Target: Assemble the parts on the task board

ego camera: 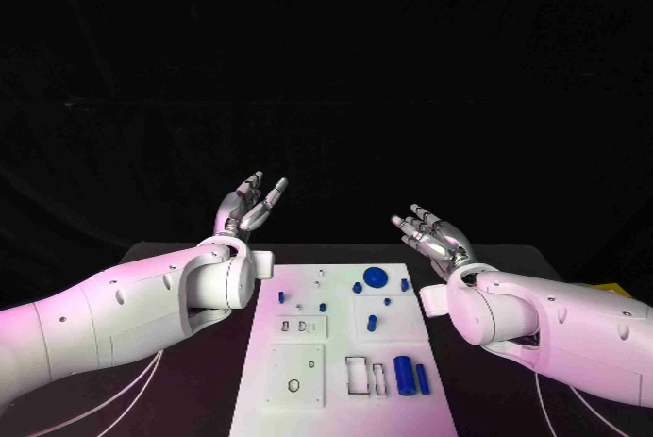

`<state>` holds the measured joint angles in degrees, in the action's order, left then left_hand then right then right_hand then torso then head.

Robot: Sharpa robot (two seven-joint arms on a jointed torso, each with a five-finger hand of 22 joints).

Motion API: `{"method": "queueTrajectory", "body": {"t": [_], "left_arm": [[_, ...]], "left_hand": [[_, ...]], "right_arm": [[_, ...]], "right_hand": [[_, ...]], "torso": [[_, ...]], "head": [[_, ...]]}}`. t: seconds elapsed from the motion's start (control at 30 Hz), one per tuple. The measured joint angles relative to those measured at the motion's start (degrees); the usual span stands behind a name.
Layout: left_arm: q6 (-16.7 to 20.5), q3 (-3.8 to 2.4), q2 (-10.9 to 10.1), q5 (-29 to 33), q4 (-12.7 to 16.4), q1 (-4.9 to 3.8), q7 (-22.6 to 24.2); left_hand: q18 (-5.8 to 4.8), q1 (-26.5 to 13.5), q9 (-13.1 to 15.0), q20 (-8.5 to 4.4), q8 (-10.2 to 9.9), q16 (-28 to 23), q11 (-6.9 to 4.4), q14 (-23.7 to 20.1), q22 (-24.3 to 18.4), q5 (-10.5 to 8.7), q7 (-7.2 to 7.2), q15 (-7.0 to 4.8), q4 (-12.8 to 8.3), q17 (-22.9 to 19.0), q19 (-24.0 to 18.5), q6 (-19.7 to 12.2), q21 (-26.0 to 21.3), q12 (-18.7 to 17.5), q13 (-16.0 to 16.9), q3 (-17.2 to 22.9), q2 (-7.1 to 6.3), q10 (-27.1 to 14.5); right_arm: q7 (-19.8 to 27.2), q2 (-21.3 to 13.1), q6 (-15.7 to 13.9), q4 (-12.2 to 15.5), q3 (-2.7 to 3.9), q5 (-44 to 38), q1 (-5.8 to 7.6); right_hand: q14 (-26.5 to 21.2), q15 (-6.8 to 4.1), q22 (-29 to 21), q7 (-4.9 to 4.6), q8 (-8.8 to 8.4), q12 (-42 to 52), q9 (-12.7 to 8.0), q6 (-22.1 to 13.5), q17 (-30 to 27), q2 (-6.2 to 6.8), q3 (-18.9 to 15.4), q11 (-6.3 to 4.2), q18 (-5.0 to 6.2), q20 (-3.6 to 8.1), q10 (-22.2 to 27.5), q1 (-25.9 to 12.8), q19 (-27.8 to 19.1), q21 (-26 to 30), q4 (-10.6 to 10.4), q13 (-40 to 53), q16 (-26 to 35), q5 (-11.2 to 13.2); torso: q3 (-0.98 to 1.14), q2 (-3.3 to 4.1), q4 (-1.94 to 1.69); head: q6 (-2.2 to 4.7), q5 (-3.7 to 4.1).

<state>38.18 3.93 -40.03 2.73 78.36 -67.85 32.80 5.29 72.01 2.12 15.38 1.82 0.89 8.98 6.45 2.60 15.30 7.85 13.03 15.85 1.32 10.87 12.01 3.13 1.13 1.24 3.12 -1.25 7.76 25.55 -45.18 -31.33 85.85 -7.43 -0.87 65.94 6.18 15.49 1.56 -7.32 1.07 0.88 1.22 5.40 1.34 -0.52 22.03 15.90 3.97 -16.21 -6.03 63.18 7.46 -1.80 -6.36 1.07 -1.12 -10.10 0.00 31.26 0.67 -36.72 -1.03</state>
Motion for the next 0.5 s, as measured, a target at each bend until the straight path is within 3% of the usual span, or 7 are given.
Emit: {"method": "queueTrajectory", "body": {"t": [0.17, 0.27, 0.33, 0.37, 0.4, 0.47, 0.5], "left_arm": [[-1.04, 0.05, 0.01, 0.39, -0.05, 0.01, 0.78], [-1.42, 0.05, 0.01, 0.52, -0.06, 0.03, 1.06], [-1.86, 0.07, -0.5, 0.54, 0.37, 0.03, 1.05], [-2.64, 0.07, -1.62, 0.47, 1.19, -0.02, 0.93], [-3.15, 0.07, -2.44, 0.42, 1.38, -0.03, 0.82], [-4.0, 0.06, -3.66, 0.33, 1.5, -0.1, 0.47], [-4.3, 0.06, -3.96, 0.27, 1.79, -0.12, 0.31]], "left_hand": [[0.0, 3.17, 0.61, 0.92, 1.06, 1.02, 2.18, 2.58, 0.63, 0.36, 0.18, 1.2, 0.07, 0.63, 1.4, 3.17, 1.45, 0.52, 0.4, 2.25, -0.26, 3.94], [0.0, 4.65, 1.32, 1.06, 2.06, 2.56, 3.39, 7.49, 1.69, 0.36, 0.43, 1.33, 0.04, 1.63, 5.03, 6.42, 3.62, 1.09, 0.76, 3.75, -1.03, 8.29], [0.0, 5.21, 1.82, 1.1, 2.82, 3.79, 3.98, 11.23, 2.52, 0.36, 0.59, 1.19, 0.08, 2.4, 8.24, 8.75, 5.42, 1.53, 0.95, 4.41, -1.6, 11.44], [0.01, 5.57, 2.17, 1.12, 3.37, 4.7, 4.21, 13.84, 3.05, 0.36, 0.7, 1.03, 0.04, 2.91, 10.37, 10.35, 6.57, 1.78, 1.11, 4.7, -1.98, 13.67], [0.69, 6.16, 2.53, 1.11, 3.93, 5.69, 4.36, 16.65, 3.53, 0.36, 0.82, 0.79, 0.02, 3.47, 12.51, 12.08, 7.77, 2.11, 1.29, 5.01, -2.07, 16.25], [1.69, 6.93, 3.42, 1.1, 5.32, 7.77, 4.41, 22.35, 4.47, 0.36, 1.11, 0.15, -0.15, 4.58, 16.85, 16.07, 10.11, 2.88, 1.63, 5.47, -2.72, 22.08], [2.28, 7.34, 3.89, 1.1, 6.06, 8.71, 4.36, 24.87, 4.86, 0.36, 1.27, -0.16, -0.14, 5.08, 18.79, 18.23, 11.16, 3.29, 1.78, 5.79, -3.03, 24.84]], "right_arm": [[-1.51, -0.07, 5.76, -0.89, -1.37, -0.91, 1.17], [-2.23, -0.11, 8.31, -1.14, -1.71, -1.36, 1.48], [-2.43, 0.03, 8.63, -1.84, -1.99, -3.17, 1.87], [-2.53, 0.06, 8.39, -3.41, -2.06, -6.72, 2.52], [-2.57, -0.11, 8.0, -4.3, -1.96, -9.43, 3.12], [-2.61, -0.54, 7.03, -5.19, -1.56, -15.42, 4.14], [-2.68, -0.53, 6.7, -5.32, -1.55, -17.86, 4.4]], "right_hand": [[4.88, 0.12, 0.64, -0.28, 1.7, 1.19, 1.06, 4.54, 0.92, 0.63, 1.56, 0.07, 0.01, -0.39, -5.62, 4.43, 2.72, -1.29, 2.57, 0.58, -1.5, -0.42], [9.96, -0.21, 1.34, -0.6, 3.33, 2.04, 2.13, 9.14, 1.86, 1.26, 2.26, -0.09, 0.15, -0.44, -10.93, 6.83, 6.12, -2.75, 4.52, 1.01, -3.0, -0.77], [13.98, -0.63, 1.98, -0.84, 4.53, 2.71, 2.89, 12.5, 2.57, 1.67, 2.67, -0.31, 1.36, -0.44, -15.06, 7.99, 9.44, -4.16, 5.52, 1.29, -4.23, -1.12], [16.69, -0.9, 2.4, -0.98, 5.31, 3.15, 3.35, 14.62, 3.04, 1.89, 2.95, -0.5, 1.34, -0.44, -17.87, 8.56, 11.76, -5.14, 6.04, 1.49, -5.06, -1.12], [19.61, -1.24, 2.85, -1.17, 6.19, 3.64, 3.89, 17.06, 3.52, 2.18, 3.21, -0.73, 1.41, -0.42, -21.02, 9.06, 14.23, -6.17, 6.58, 1.65, -5.96, -1.34], [24.87, -1.97, 3.59, -1.53, 7.99, 4.52, 4.92, 22.01, 4.34, 2.87, 3.86, -1.26, 2.7, -0.38, -26.89, 9.75, 18.68, -8.06, 7.35, 1.97, -7.59, -1.44], [27.2, -2.36, 3.92, -1.72, 8.8, 4.9, 5.38, 24.33, 4.7, 3.16, 4.18, -1.56, 2.7, -0.36, -29.52, 10.04, 20.62, -8.91, 7.67, 2.06, -8.32, -1.44]], "torso": [[0.0, 0.0, 0.01], [0.0, 0.0, 0.02], [0.01, 0.03, 0.03], [0.02, 0.09, 0.03], [0.03, 0.18, 0.02], [0.02, 0.37, 0.02], [0.02, 0.54, 0.01]], "head": [[-0.01, -0.01], [-0.01, -0.01], [-0.21, -0.02], [-0.53, -0.12], [-0.91, -0.2], [-1.26, -0.28], [-1.42, -0.31]]}}
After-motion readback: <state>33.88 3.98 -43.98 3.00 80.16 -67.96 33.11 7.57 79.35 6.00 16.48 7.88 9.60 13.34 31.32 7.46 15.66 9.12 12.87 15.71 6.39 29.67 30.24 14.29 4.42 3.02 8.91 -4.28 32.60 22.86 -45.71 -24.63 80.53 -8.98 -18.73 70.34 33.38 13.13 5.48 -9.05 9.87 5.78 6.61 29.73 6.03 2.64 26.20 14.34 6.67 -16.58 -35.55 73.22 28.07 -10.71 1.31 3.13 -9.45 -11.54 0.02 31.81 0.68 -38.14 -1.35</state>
